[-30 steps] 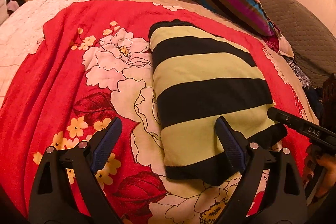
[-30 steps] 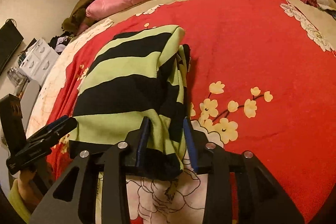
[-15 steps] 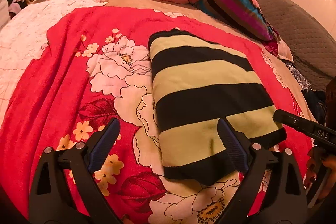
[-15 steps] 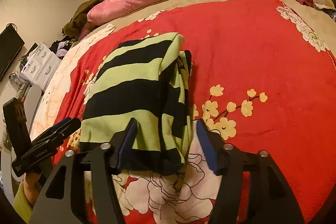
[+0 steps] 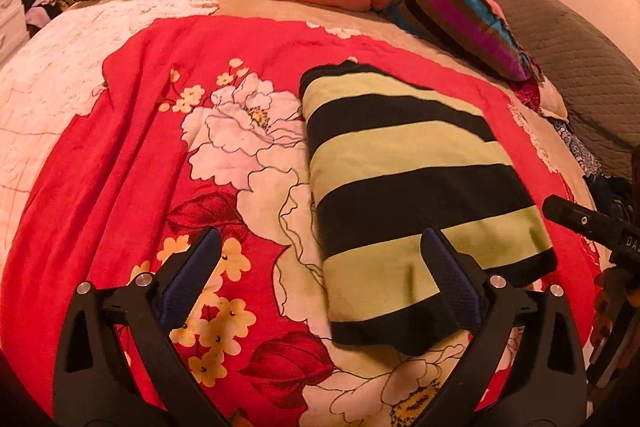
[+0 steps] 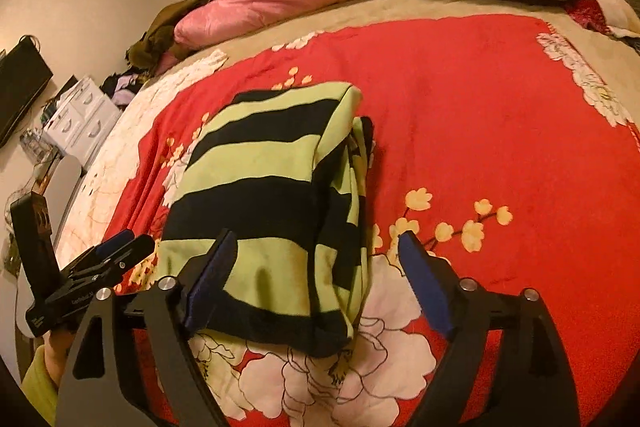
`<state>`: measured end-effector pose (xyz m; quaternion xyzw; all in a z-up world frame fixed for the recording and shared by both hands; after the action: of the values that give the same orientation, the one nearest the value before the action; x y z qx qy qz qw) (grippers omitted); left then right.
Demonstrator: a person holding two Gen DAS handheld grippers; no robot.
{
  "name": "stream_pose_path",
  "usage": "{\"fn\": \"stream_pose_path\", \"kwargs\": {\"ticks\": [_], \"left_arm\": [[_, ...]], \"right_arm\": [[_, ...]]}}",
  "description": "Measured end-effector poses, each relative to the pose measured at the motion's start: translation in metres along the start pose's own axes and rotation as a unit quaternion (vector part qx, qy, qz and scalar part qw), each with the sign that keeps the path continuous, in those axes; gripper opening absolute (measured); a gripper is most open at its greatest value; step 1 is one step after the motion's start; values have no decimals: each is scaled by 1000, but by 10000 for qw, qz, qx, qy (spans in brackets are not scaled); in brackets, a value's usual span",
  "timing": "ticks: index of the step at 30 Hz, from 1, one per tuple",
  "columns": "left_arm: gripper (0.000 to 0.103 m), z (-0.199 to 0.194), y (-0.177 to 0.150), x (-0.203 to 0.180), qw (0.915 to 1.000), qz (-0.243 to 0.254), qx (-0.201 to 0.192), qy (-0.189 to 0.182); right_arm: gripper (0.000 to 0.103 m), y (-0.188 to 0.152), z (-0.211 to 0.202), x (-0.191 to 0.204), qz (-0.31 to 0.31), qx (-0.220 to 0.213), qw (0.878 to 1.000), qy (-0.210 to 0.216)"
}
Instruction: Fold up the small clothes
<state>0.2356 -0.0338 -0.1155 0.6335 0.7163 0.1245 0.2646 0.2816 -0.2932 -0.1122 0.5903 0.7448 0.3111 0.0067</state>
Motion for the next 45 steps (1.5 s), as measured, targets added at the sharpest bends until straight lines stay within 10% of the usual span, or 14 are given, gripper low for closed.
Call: {"fn": "stream_pose_path", "kwargs": {"ticks": [19, 32, 36, 45], "left_arm": [[93, 39, 2, -3, 9978, -289, 360, -482], [93, 59, 16, -4, 9946, -412, 513, -799], [60, 60, 17, -6, 9881, -581, 593, -1296], [43, 40, 22, -20, 9911, -308, 388, -1236]], "right_arm": [[86, 35, 77, -22, -104, 979, 9909, 915], [80, 36, 89, -17, -145, 847, 9889, 1209], [70, 35, 84, -12, -207, 768, 9898, 1185], [56, 36, 60, 6, -320, 431, 9938, 971]]}}
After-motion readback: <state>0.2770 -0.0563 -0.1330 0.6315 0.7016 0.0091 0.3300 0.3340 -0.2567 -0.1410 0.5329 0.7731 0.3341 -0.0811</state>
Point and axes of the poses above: each gripper's, at about its wrist camera, not at the fingertips, and z roughly the way its jaws point, x to its left, y to its top, the point moved 3 cm from there along z, roughly the way its jaws point, and after that the axes turned 8 degrees about x, right-handed, at the moved point
